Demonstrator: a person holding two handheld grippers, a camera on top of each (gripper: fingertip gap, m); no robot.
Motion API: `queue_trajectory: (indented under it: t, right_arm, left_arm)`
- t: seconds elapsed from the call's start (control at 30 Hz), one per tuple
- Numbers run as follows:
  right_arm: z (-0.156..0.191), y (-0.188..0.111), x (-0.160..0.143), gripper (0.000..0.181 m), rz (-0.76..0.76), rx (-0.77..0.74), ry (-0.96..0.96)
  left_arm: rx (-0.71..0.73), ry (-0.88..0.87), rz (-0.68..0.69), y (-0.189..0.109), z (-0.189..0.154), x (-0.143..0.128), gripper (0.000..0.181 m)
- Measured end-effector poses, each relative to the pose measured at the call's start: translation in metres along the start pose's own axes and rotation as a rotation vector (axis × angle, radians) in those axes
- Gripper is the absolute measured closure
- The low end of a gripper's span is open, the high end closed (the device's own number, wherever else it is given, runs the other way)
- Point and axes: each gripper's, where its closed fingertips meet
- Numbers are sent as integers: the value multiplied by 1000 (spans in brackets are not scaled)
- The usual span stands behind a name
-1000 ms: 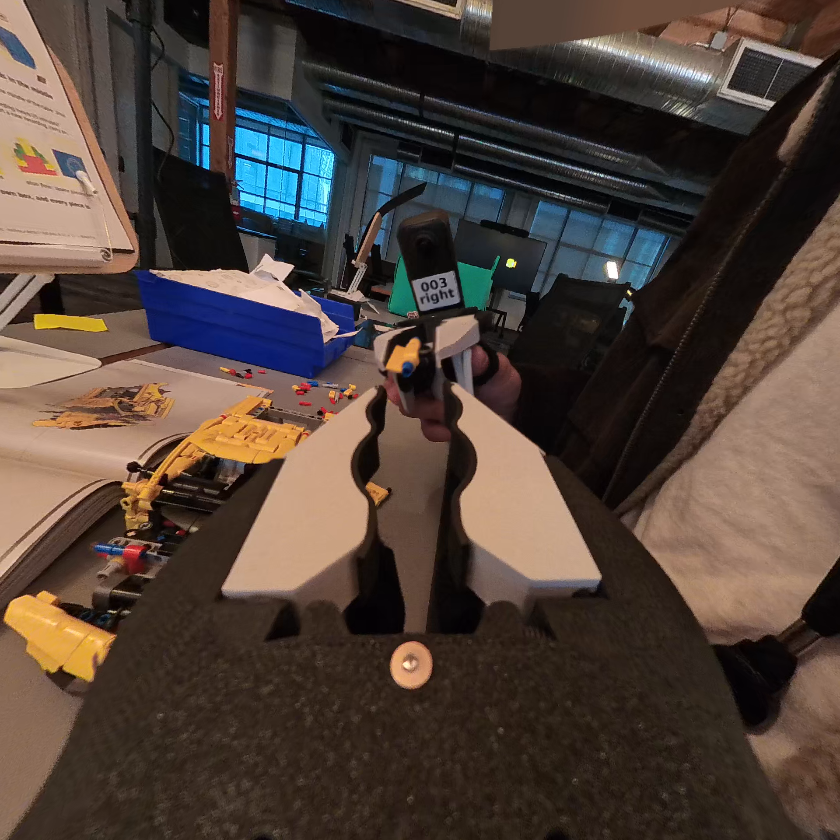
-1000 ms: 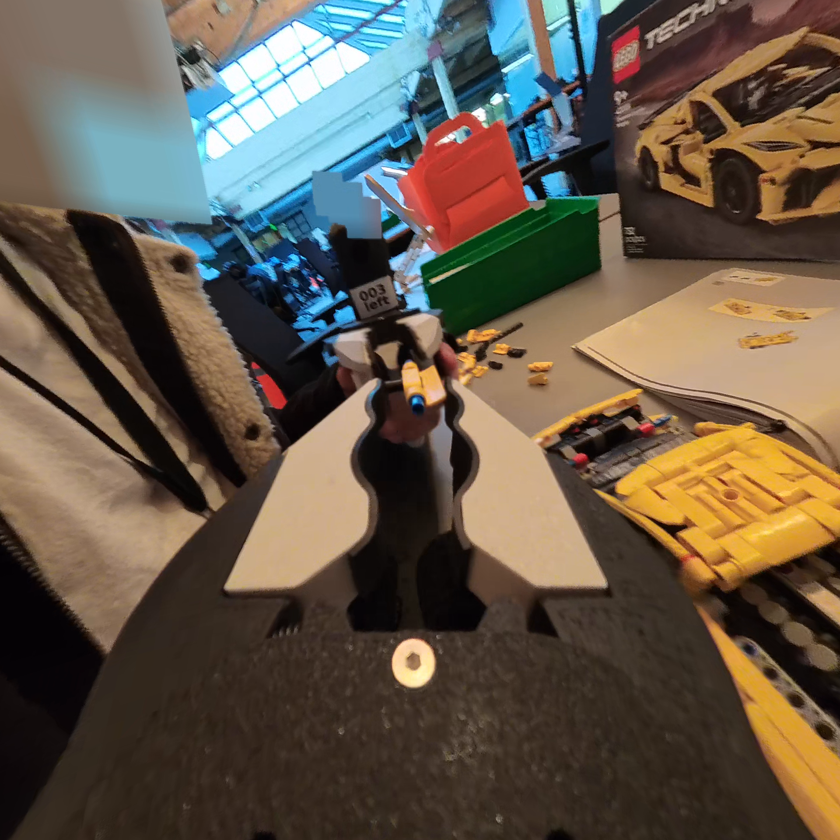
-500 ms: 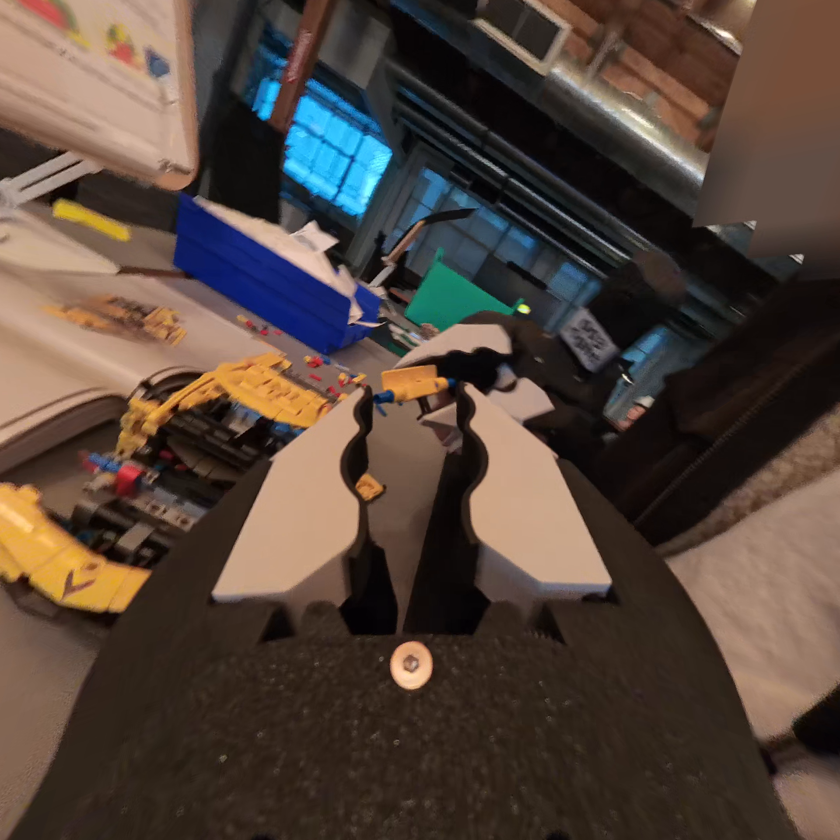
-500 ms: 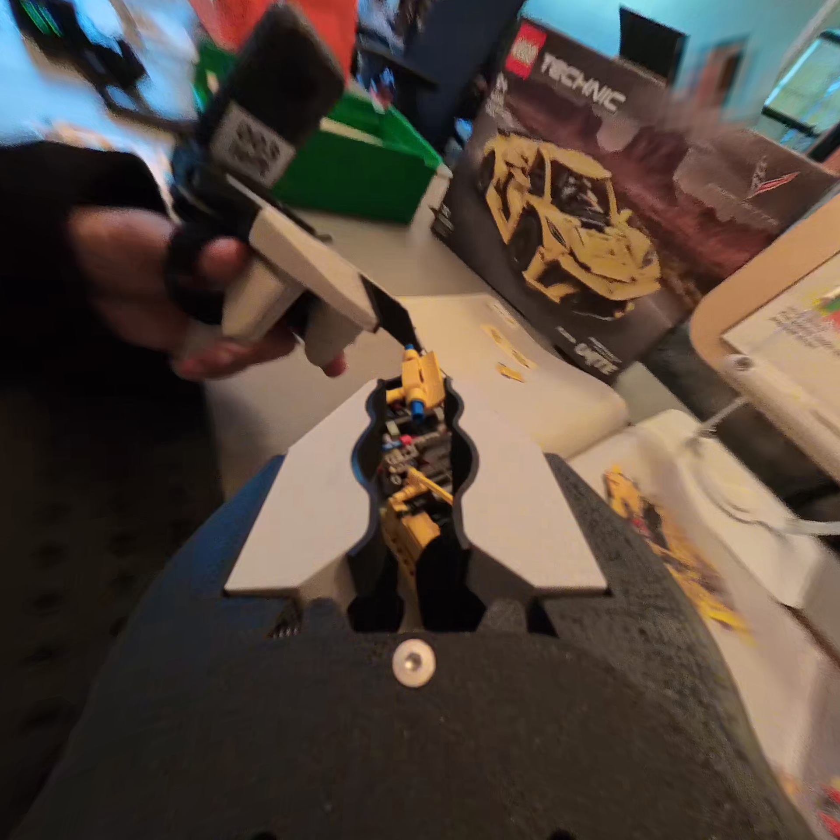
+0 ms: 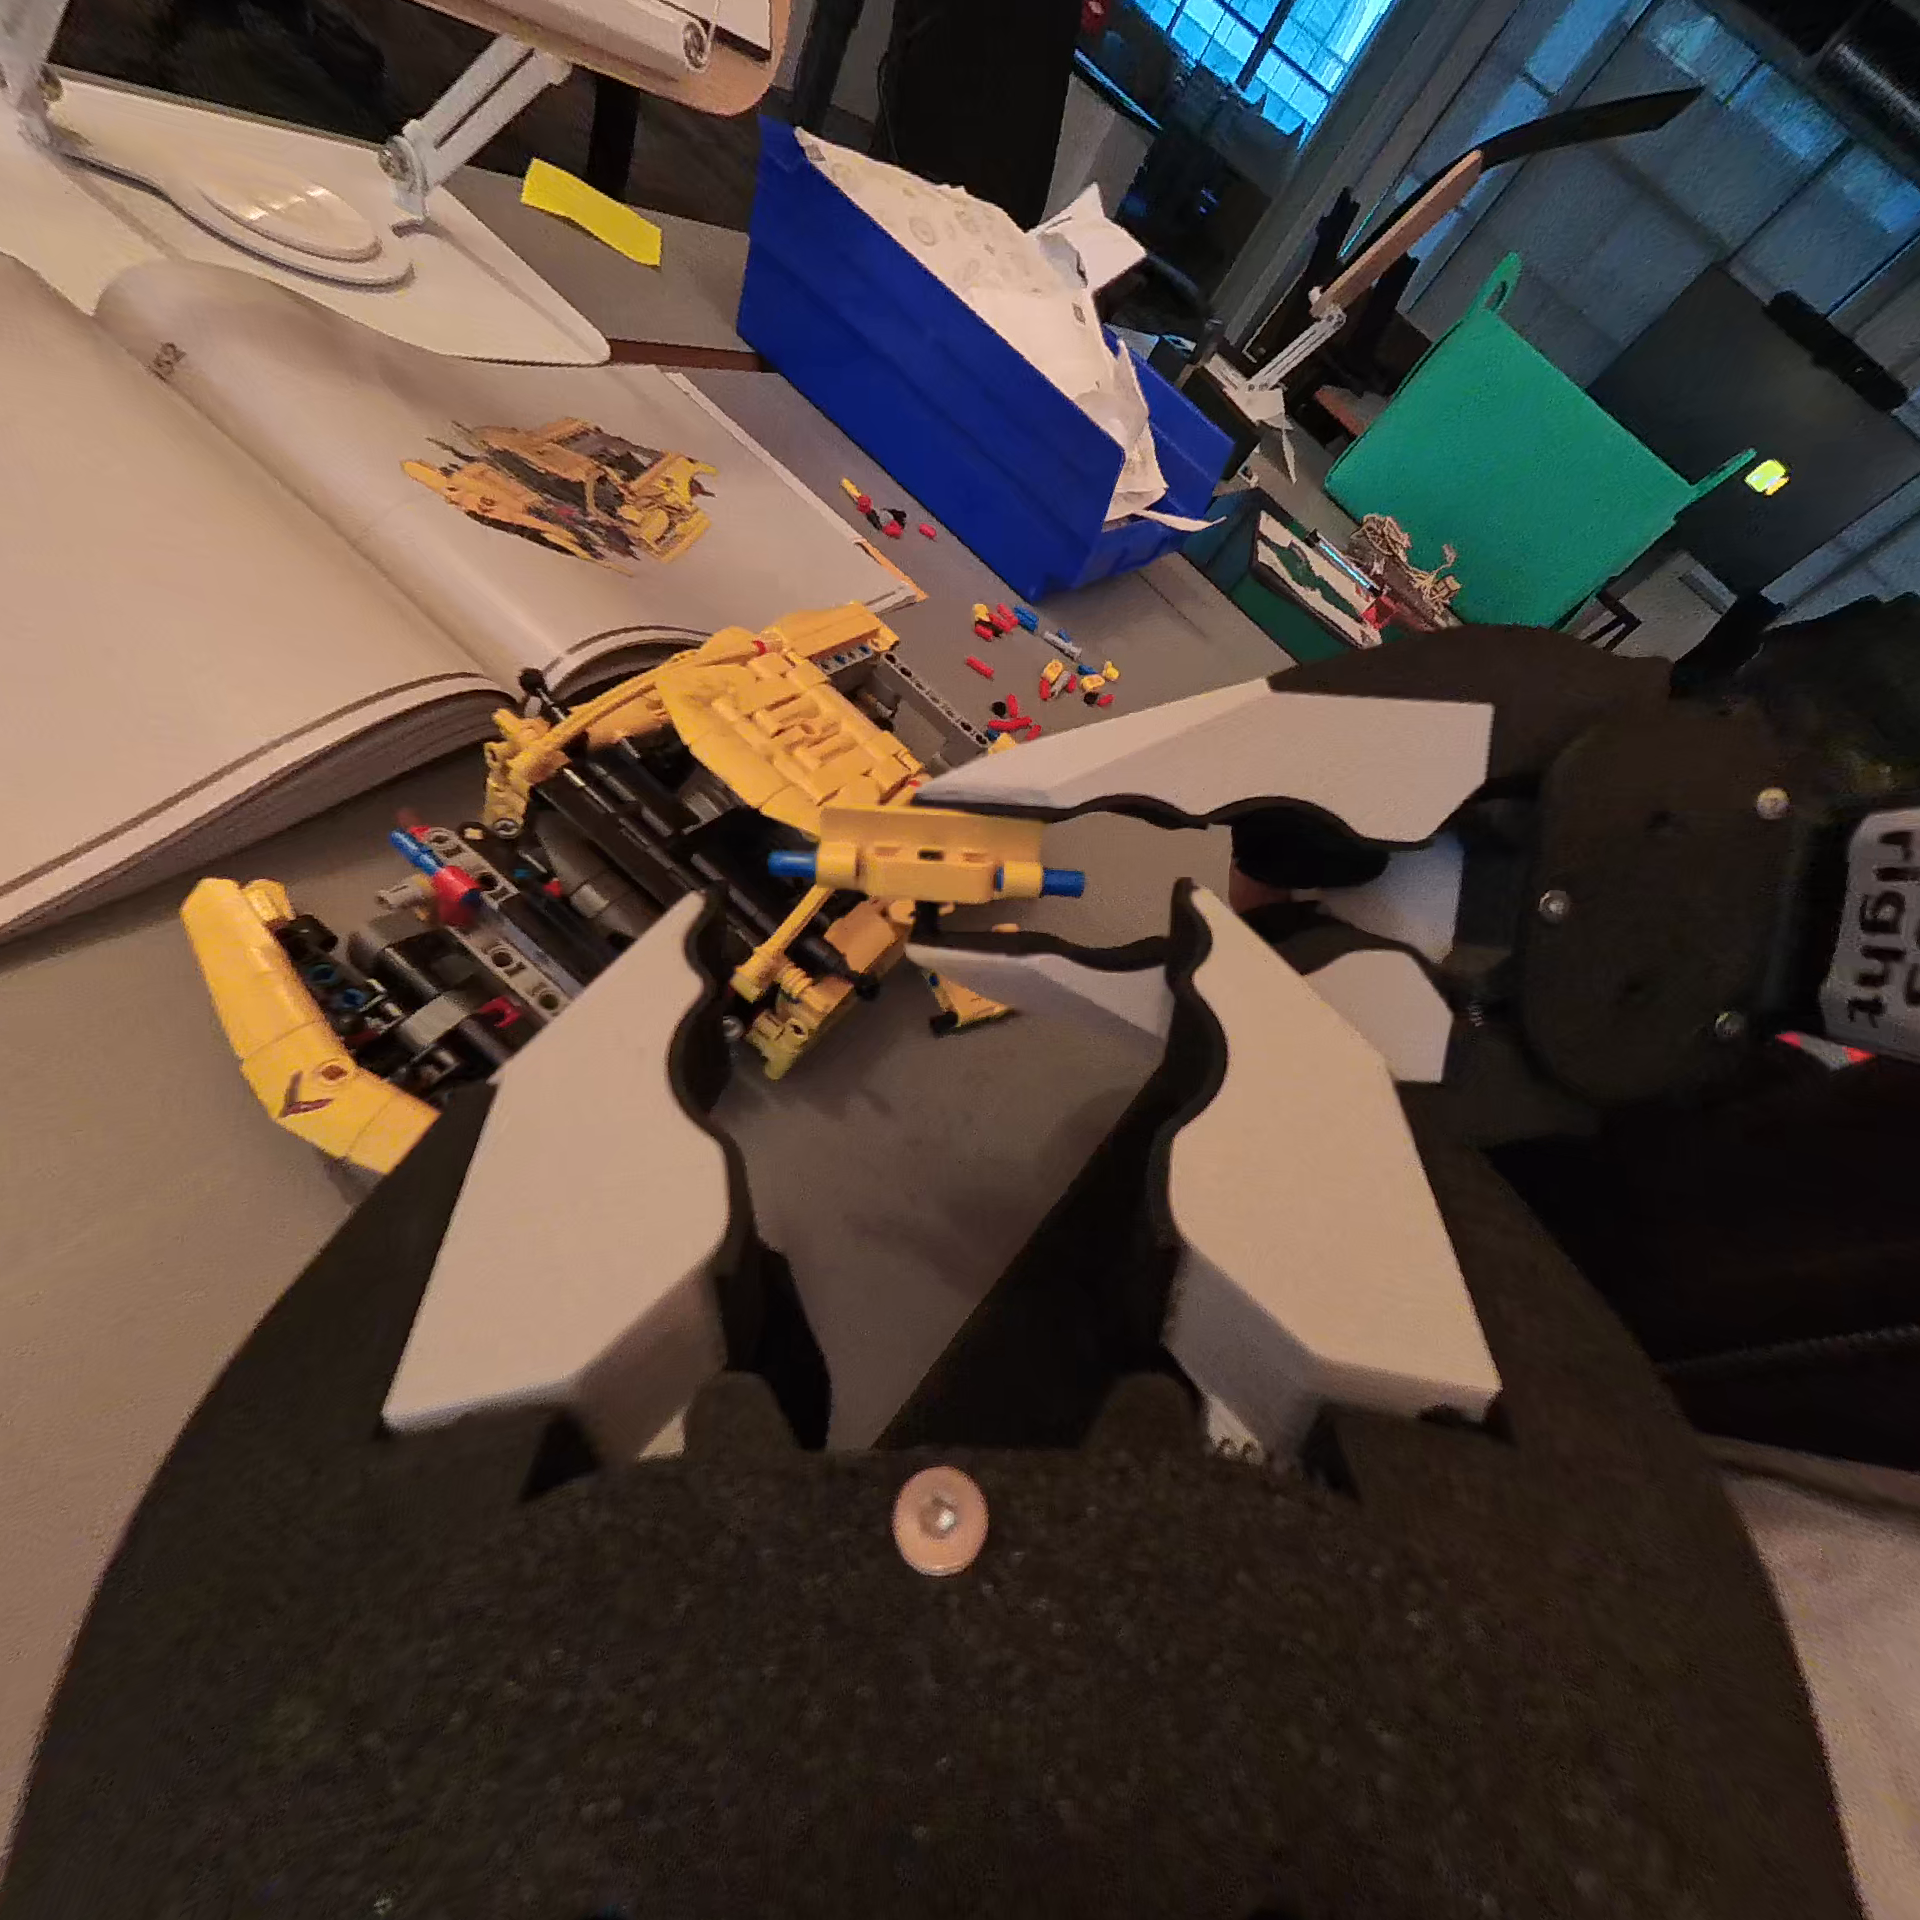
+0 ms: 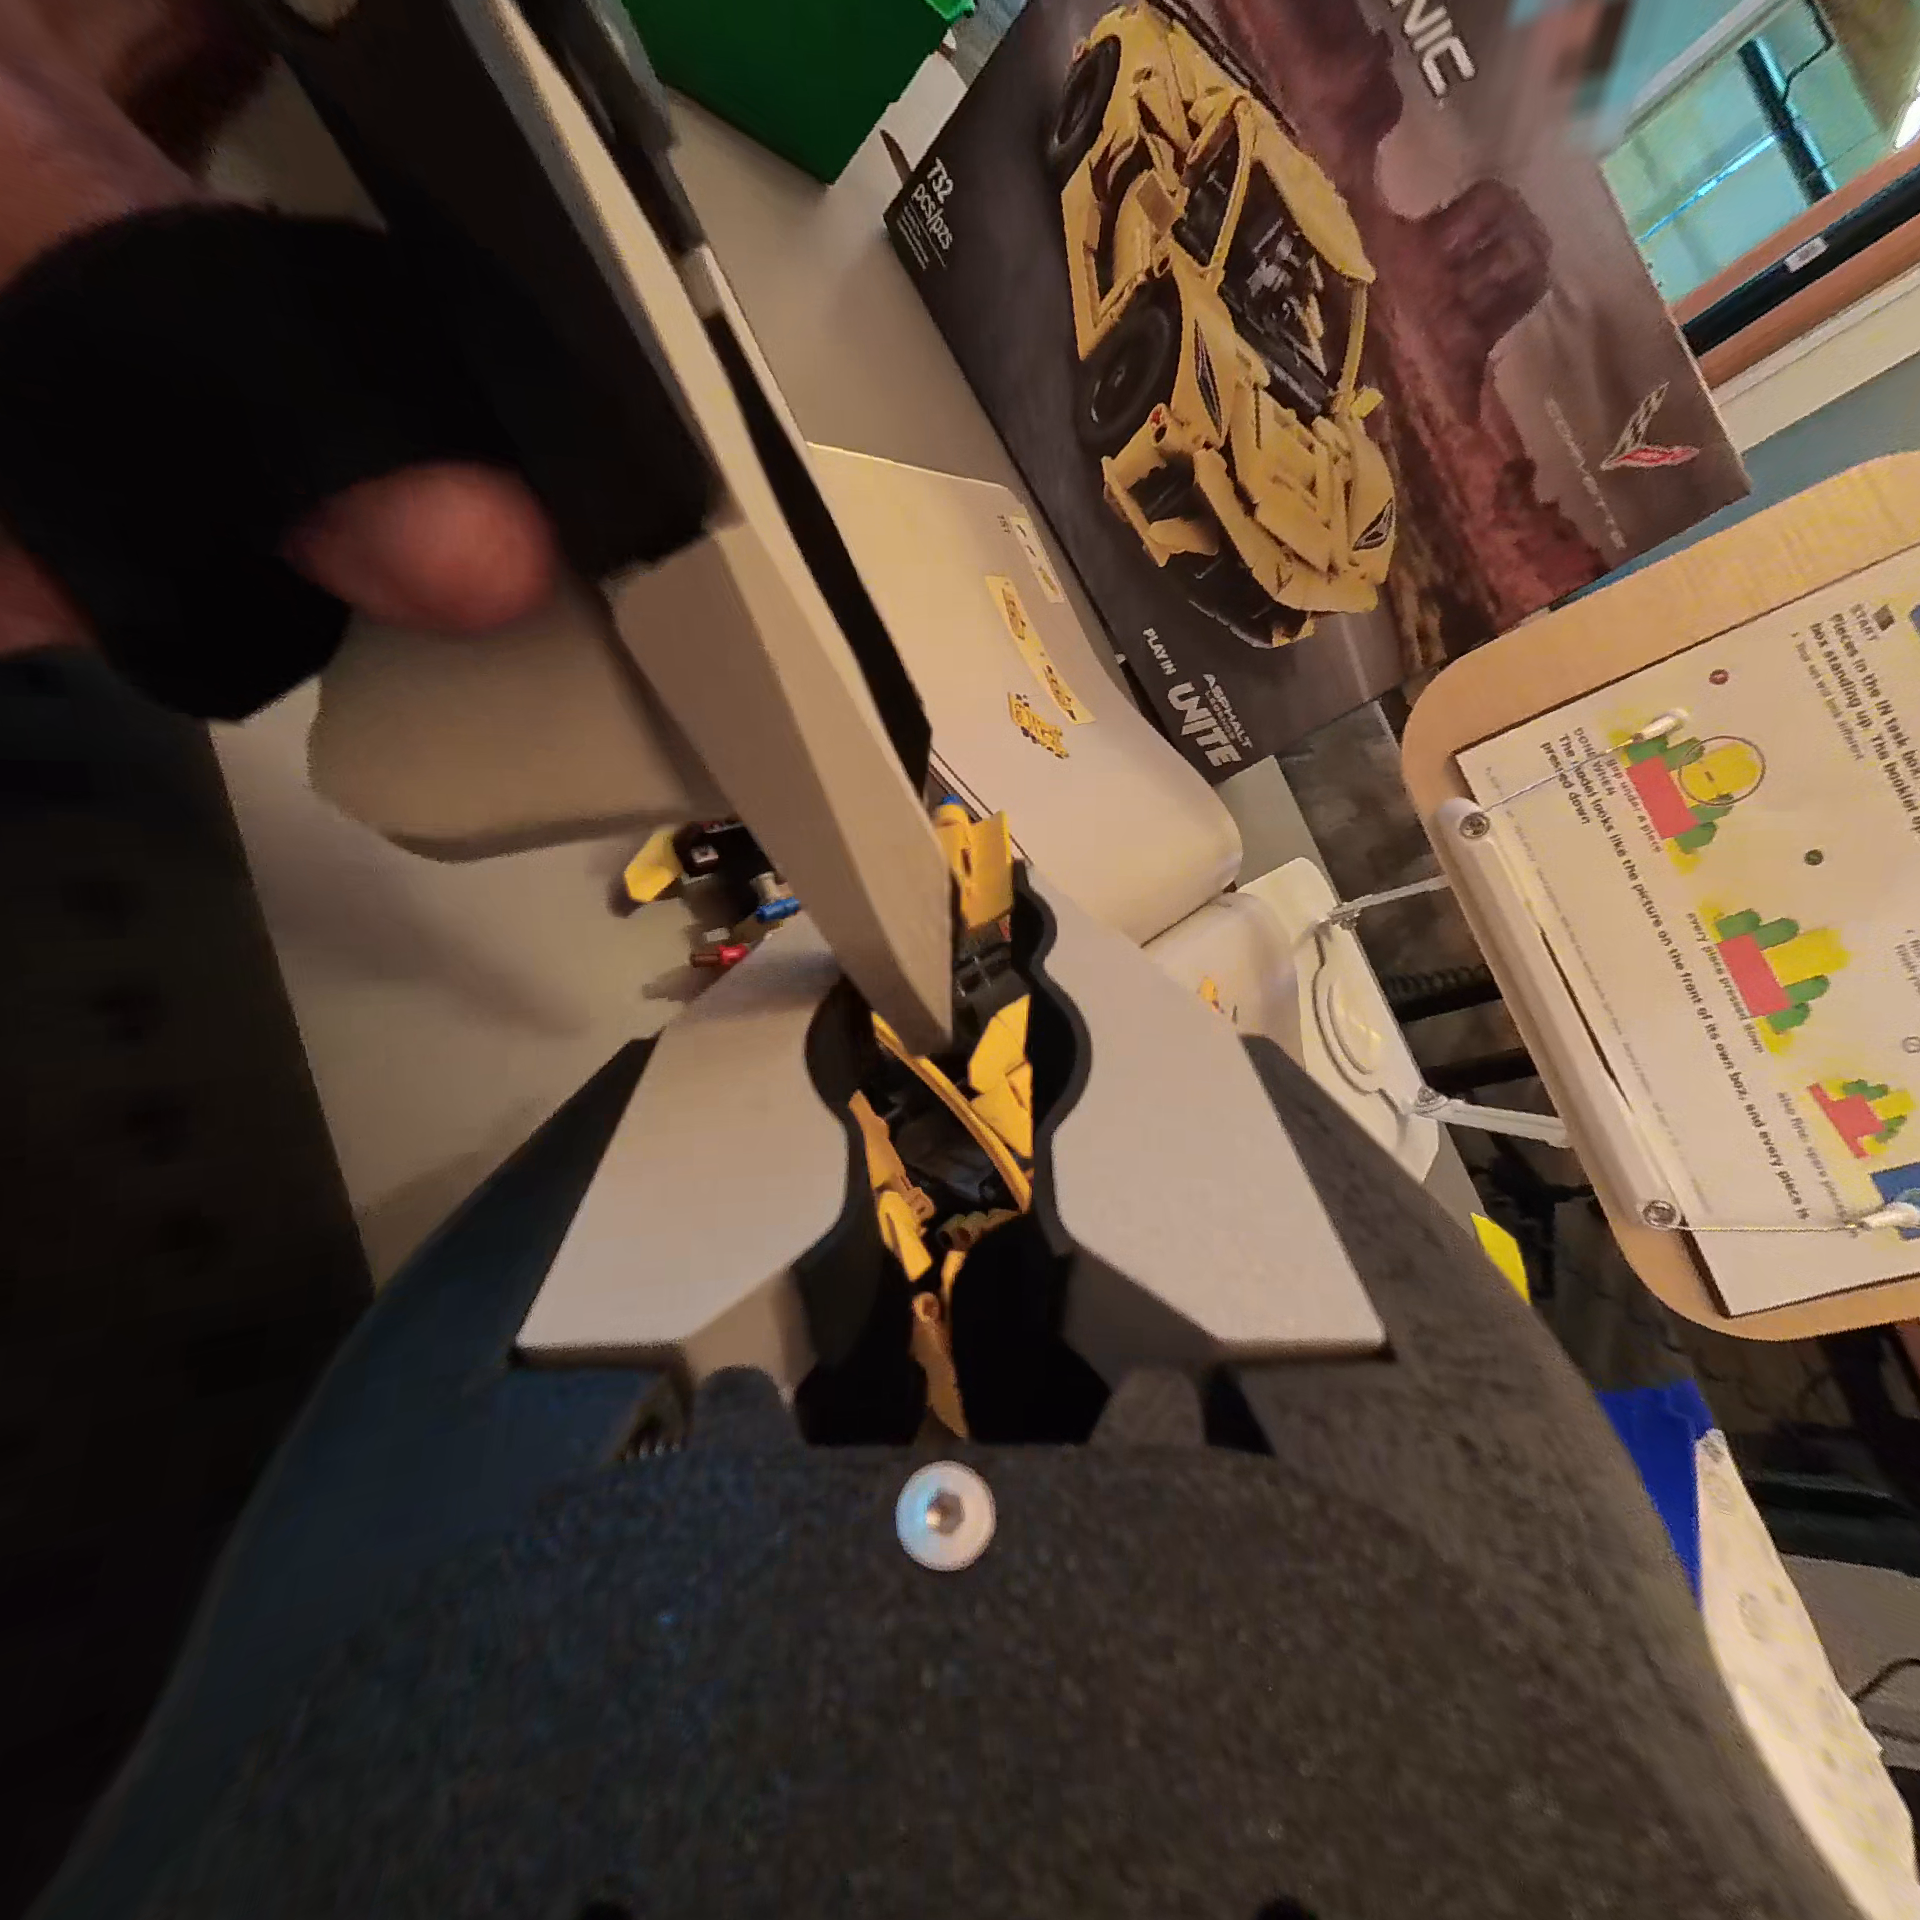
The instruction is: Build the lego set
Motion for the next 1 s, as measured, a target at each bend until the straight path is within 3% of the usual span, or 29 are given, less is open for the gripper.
queue_trajectory:
  t: [0.13, 0.3, 0.73, 1.0]
  right_arm:
    - [3, -2, 8, 159, -10, -8, -41]
    - [5, -3, 13, 159, -21, -9, -58]
    - [8, -3, 14, 160, -17, 10, -70]
    - [13, -3, 13, 160, -19, 37, -52]
  left_arm:
    - [-3, -14, 9, 3, -2, -3, 97]
    - [-1, -38, 20, -1, 1, -3, 118]
    - [8, 27, 55, -2, 3, -6, 119]
    - [22, -41, 117, -3, 4, -12, 120]
Point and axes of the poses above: each gripper's, where its closed fingertips meet, y out along the fingers, x out of its top, z = x × y across the jaws, and after that the axes turned 14 degrees about -y, right-handed
